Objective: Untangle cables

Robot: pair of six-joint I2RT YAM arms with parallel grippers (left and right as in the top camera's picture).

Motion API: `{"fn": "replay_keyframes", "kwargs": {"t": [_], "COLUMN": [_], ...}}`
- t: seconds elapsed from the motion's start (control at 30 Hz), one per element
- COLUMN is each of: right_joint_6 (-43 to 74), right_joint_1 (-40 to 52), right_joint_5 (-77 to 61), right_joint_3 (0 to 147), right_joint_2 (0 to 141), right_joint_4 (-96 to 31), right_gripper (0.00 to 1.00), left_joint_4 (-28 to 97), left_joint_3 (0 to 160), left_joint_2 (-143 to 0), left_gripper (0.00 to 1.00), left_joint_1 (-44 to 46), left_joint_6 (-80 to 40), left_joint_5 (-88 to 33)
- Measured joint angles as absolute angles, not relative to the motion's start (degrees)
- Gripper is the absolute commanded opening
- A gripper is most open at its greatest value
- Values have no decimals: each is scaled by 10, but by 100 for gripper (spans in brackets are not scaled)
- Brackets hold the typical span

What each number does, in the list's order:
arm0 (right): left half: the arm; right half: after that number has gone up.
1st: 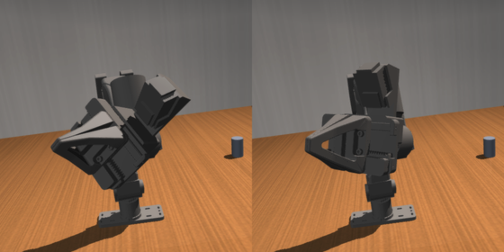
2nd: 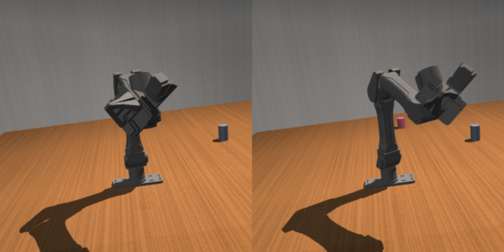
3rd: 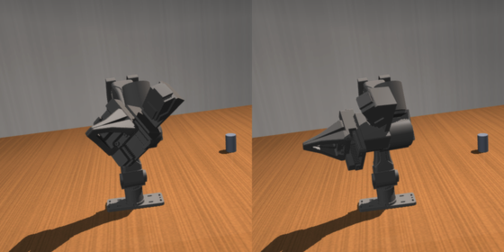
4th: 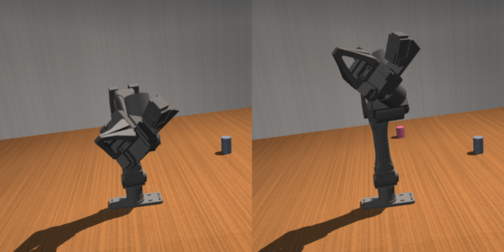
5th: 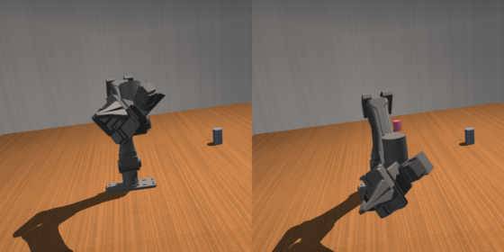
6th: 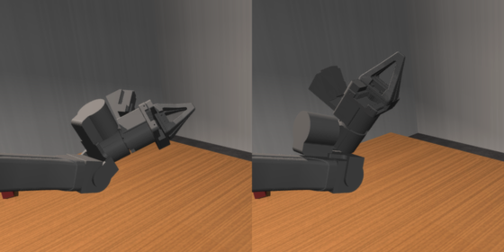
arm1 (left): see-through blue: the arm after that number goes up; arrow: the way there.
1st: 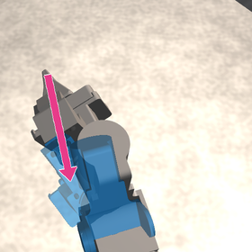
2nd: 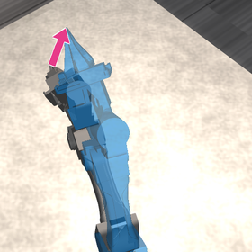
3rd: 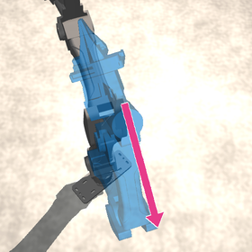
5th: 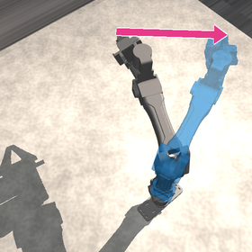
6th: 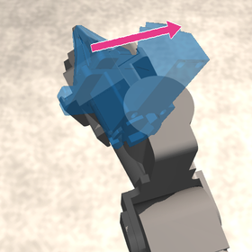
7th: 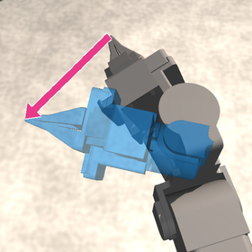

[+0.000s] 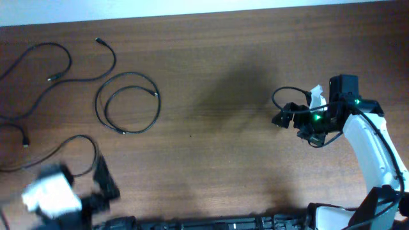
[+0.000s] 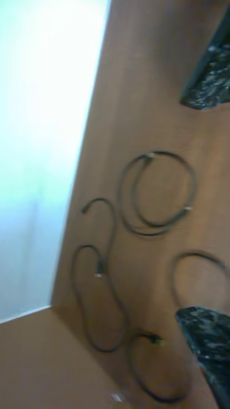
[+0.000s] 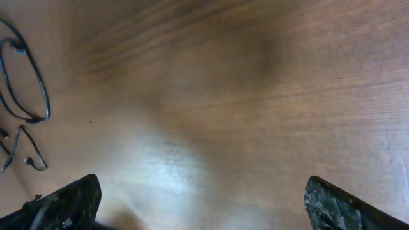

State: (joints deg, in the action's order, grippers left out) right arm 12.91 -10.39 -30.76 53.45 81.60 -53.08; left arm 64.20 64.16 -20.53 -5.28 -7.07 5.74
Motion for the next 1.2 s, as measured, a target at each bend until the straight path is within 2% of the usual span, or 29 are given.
{"fn": "replay_keyframes", "kwargs": {"t": [0.1, 0.2, 0.27, 0.47, 0.57, 0.67, 0.77, 1.0, 1.2], "right_joint_6": [129, 129, 129, 129, 129, 129, 129, 129, 129], "right_joint_1": [-104, -104, -104, -104, -104, -104, -104, -104, -104], "right_joint_5": [-308, -307, -308, -308, -308, -308, -308, -308, -308], "right_joint_3": [535, 535, 535, 535, 534, 534, 534, 534, 534], "right_joint_2": [816, 816, 816, 816, 817, 816, 816, 816, 816], "right_joint_4": [-531, -531, -531, -531, -530, -531, -532, -531, -531], "right_gripper": [100, 100, 100, 100, 100, 100, 100, 100, 100], "left_joint_4": [772, 774, 774, 796, 628, 466, 278, 110, 58], "left_joint_3": [636, 635, 634, 650, 599, 390, 273, 92, 17], "left_joint_2": [-126, -111, -60, -8, -4, -10, -12, -11, -11], "left_gripper": [98, 99, 99, 99, 99, 99, 99, 99, 99], "left_joint_1": [-53, -42, 6, 9, 9, 9, 9, 9, 9], "left_joint_6": [-70, -70, -70, -70, -71, -71, -71, -71, -102], "left_joint_5": [57, 57, 57, 58, 60, 55, 48, 46, 44]}}
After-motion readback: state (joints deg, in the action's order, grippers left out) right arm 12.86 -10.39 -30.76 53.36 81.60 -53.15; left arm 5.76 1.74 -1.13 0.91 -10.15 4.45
